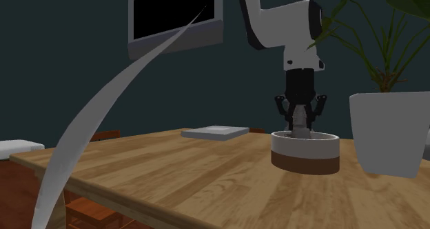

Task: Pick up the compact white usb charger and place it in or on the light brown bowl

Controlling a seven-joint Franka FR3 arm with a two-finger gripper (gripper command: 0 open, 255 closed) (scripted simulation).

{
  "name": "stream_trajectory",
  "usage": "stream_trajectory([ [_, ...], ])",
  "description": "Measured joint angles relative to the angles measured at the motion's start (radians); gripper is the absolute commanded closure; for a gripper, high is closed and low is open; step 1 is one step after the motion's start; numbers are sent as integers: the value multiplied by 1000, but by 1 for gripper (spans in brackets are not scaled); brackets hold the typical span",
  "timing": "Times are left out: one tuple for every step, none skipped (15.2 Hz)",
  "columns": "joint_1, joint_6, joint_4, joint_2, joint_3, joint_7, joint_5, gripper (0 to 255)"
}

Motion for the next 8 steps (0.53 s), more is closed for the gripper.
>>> stream_trajectory([
  [0, -13, 11, -2, 0, 0, 0, 255],
  [1, -25, 23, -3, 1, 1, 0, 255],
  [1, -39, 37, -2, 0, 1, 0, 255],
  [-1, -54, 54, 1, 0, -2, 0, 255],
  [0, -66, 64, -2, 0, 0, 0, 255],
  [0, -80, 83, 3, 0, 0, 0, 255],
  [1, -96, 101, 5, 1, 1, 0, 255],
  [2, -111, 118, 7, 1, 1, 0, 255],
])
